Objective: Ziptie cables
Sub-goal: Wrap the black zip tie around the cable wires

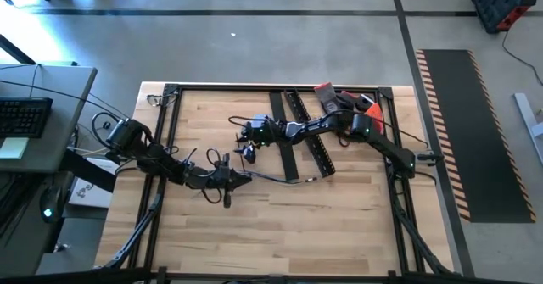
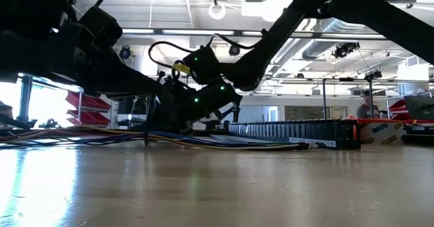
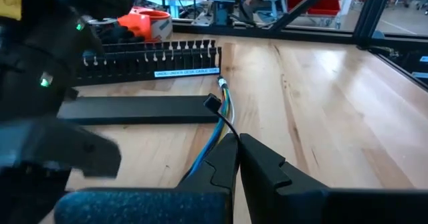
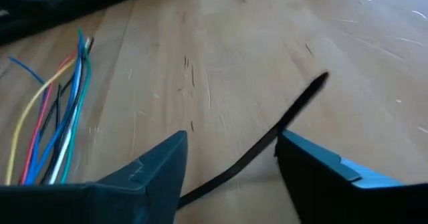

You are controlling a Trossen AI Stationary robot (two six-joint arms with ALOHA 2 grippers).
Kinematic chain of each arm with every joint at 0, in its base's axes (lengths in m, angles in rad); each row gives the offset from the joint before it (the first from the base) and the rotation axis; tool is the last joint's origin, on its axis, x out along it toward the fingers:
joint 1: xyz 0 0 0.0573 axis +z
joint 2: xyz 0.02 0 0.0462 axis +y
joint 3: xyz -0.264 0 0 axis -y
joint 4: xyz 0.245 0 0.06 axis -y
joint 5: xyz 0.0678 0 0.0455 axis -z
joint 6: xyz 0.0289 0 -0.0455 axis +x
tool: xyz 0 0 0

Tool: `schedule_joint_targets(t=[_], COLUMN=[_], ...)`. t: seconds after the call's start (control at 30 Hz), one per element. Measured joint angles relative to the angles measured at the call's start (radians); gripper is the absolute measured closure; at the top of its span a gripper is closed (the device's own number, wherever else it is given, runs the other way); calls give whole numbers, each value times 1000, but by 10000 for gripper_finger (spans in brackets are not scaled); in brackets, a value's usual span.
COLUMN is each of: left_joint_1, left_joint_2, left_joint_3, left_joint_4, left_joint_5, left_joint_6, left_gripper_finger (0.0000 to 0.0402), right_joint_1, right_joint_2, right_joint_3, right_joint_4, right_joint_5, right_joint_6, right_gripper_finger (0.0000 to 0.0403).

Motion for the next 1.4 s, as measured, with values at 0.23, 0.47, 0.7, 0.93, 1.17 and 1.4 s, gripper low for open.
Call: schedule_joint_targets(t=[0.23,0.47,0.7,0.93,1.17,1.4], left_joint_1=[0,0,12,34,34,41], left_joint_2=[0,0,0,0,1,1], left_joint_3=[0,-1,-1,-3,-47,-126], left_joint_4=[-3,-4,-2,2,100,255], left_joint_5=[15,13,-33,-41,-59,-29], left_joint_6=[-3,-19,-19,-12,-26,-12], left_gripper_finger=[402,402,402,402,402,402], right_joint_1=[10,16,83,190,242,264], right_joint_2=[1,-100,-235,-243,-244,-243], right_joint_3=[19,-109,-288,-384,-441,-476], right_joint_4=[-67,-70,34,199,349,469], right_joint_5=[-16,100,320,482,602,604], right_joint_6=[-53,-159,-337,-431,-475,-551], right_gripper_finger=[335,401,403,403,403,403])
